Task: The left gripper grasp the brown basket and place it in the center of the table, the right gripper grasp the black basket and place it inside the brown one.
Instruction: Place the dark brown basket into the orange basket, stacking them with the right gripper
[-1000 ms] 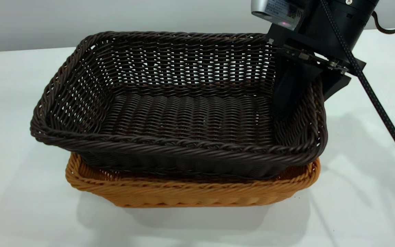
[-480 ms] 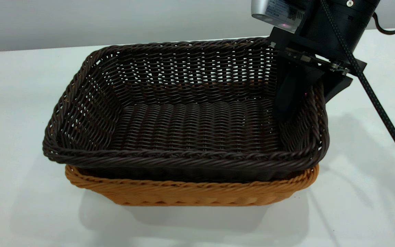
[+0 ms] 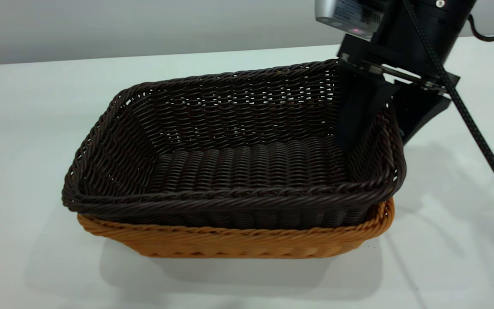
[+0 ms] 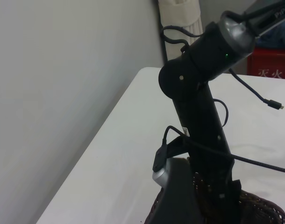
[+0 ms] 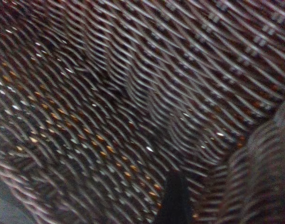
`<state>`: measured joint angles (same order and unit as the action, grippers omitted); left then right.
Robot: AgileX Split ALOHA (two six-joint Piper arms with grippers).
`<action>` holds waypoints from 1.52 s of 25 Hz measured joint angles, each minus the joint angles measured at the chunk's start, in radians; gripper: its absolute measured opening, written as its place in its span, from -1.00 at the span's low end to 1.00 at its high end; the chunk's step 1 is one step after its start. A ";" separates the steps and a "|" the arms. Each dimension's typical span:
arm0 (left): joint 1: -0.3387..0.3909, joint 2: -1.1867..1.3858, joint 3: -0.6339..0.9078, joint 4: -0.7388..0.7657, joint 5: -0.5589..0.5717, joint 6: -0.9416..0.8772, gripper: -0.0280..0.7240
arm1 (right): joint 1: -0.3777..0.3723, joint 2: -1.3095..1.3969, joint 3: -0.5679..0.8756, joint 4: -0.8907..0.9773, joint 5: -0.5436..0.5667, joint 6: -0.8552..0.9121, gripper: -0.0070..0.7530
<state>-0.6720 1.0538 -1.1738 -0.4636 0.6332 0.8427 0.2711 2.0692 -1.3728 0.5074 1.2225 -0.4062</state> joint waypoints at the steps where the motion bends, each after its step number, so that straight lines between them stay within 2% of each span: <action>1: 0.000 0.000 0.000 0.000 0.000 0.000 0.47 | 0.000 0.000 0.000 -0.002 0.000 0.000 0.47; 16: 0.000 0.000 0.000 0.000 0.004 -0.001 0.47 | 0.000 -0.001 0.000 0.018 -0.001 0.008 0.48; 38: 0.000 0.000 0.000 0.001 0.006 -0.001 0.47 | 0.000 -0.092 0.000 -0.046 -0.001 0.057 0.48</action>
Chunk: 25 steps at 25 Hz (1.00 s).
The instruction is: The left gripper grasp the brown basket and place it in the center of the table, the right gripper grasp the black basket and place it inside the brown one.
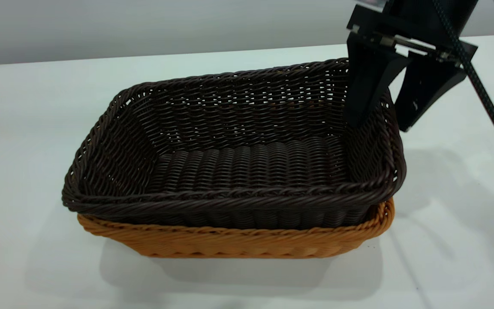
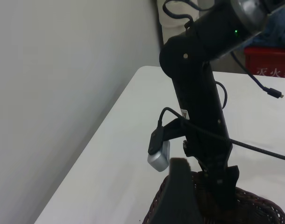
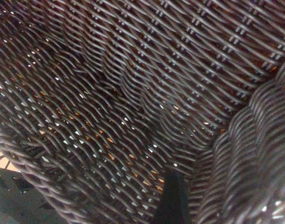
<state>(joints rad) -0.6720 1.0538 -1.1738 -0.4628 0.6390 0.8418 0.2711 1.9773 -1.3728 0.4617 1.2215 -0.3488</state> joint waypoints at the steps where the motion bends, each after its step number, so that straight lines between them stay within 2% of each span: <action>1: 0.000 0.000 0.000 0.000 0.000 0.000 0.47 | 0.000 -0.007 0.000 0.000 0.000 0.001 0.48; 13: 0.000 -0.001 0.000 -0.001 0.005 -0.001 0.47 | -0.001 -0.138 0.000 -0.004 0.001 0.022 0.48; 15: 0.000 -0.010 0.000 0.007 0.024 -0.001 0.44 | -0.001 -0.175 0.000 -0.003 0.001 0.022 0.42; 17: 0.000 -0.024 0.000 0.024 0.050 -0.001 0.35 | -0.001 -0.219 0.000 0.005 0.001 0.022 0.27; 20: 0.000 -0.048 0.000 0.052 0.083 -0.017 0.08 | -0.001 -0.293 0.000 0.025 0.003 0.022 -0.13; 24: 0.000 -0.090 0.000 0.052 0.133 -0.068 -0.54 | -0.001 -0.394 0.000 0.051 0.004 0.015 -0.78; 25: 0.000 -0.101 0.000 0.052 0.152 -0.082 -0.70 | -0.001 -0.422 0.000 0.051 0.004 0.010 -0.87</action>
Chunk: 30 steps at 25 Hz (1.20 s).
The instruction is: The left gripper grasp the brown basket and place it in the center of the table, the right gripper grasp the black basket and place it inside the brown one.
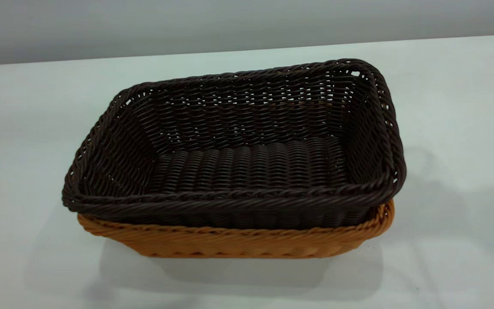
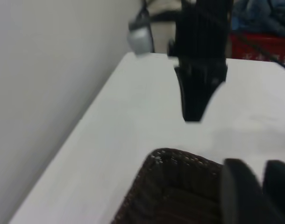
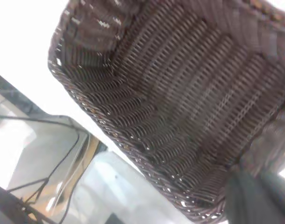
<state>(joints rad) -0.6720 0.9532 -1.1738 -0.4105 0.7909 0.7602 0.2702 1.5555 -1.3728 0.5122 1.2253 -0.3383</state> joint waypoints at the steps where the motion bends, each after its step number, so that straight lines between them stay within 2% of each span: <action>1: 0.000 -0.014 0.000 0.001 0.021 -0.012 -0.80 | 0.000 -0.025 0.000 0.000 0.000 -0.002 -0.92; 5: 0.000 -0.079 0.001 0.012 0.077 -0.083 -0.91 | 0.040 -0.148 0.001 -0.015 -0.021 -0.054 -0.98; 9: 0.000 -0.167 0.046 0.091 0.068 -0.179 -0.93 | 0.122 -0.287 0.032 -0.092 -0.137 -0.059 -0.98; 13: 0.000 -0.263 0.139 0.181 0.060 -0.274 -0.93 | 0.222 -0.452 0.117 -0.192 -0.297 0.009 -0.98; 18: 0.000 -0.344 0.256 0.193 0.021 -0.341 -0.93 | 0.316 -0.629 0.232 -0.338 -0.433 0.103 -0.98; 22: 0.000 -0.373 0.326 0.251 0.007 -0.351 -0.93 | 0.334 -0.748 0.334 -0.465 -0.432 0.200 -0.98; 30: 0.000 -0.406 0.439 0.257 0.150 -0.399 -0.93 | 0.334 -0.962 0.521 -0.523 -0.271 0.306 -0.98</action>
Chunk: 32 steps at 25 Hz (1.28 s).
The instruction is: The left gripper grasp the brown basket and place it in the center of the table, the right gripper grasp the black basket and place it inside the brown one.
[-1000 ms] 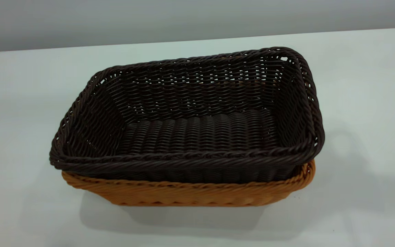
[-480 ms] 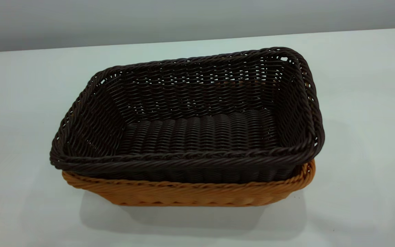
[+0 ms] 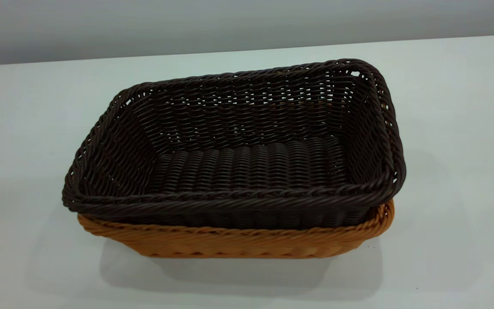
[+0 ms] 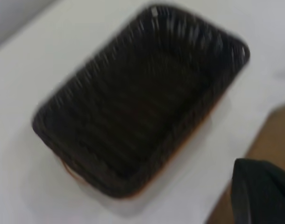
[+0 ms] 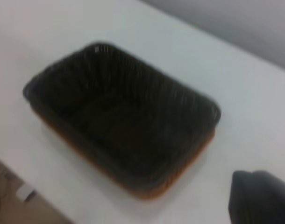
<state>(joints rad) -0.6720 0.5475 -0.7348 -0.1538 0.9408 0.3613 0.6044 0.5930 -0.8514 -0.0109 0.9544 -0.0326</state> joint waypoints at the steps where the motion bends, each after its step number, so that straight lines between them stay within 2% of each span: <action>1: 0.000 -0.015 0.021 -0.007 0.009 0.000 -0.93 | 0.000 -0.032 0.018 0.000 0.016 0.014 -0.98; 5: 0.000 -0.093 0.099 -0.064 0.067 0.000 -0.93 | -0.001 -0.160 0.098 -0.004 0.069 0.079 -0.98; 8: 0.000 -0.163 0.147 -0.077 0.089 -0.031 -0.93 | -0.001 -0.255 0.183 -0.021 0.058 0.097 -0.98; 14: 0.000 -0.267 0.157 -0.072 0.150 -0.110 -0.93 | -0.003 -0.414 0.339 -0.014 0.071 0.130 -0.98; 18: 0.000 -0.306 0.162 -0.073 0.178 -0.111 -0.93 | -0.005 -0.475 0.350 -0.016 0.079 0.124 -0.98; 21: 0.000 -0.333 0.196 -0.071 0.181 -0.111 -0.93 | -0.005 -0.482 0.369 -0.017 0.128 0.113 -0.98; 23: 0.000 -0.357 0.229 -0.071 0.176 -0.111 -0.93 | -0.005 -0.482 0.365 -0.017 0.096 0.113 -0.98; 26: 0.000 -0.395 0.279 -0.070 0.173 -0.142 -0.93 | -0.005 -0.483 0.365 -0.011 0.105 0.113 -0.98; 32: 0.000 -0.452 0.282 0.050 0.138 -0.265 -0.93 | -0.005 -0.483 0.365 -0.008 0.105 0.113 -0.98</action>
<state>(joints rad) -0.6720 0.0952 -0.4526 -0.1041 1.0788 0.0963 0.5991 0.1102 -0.4863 -0.0188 1.0597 0.0800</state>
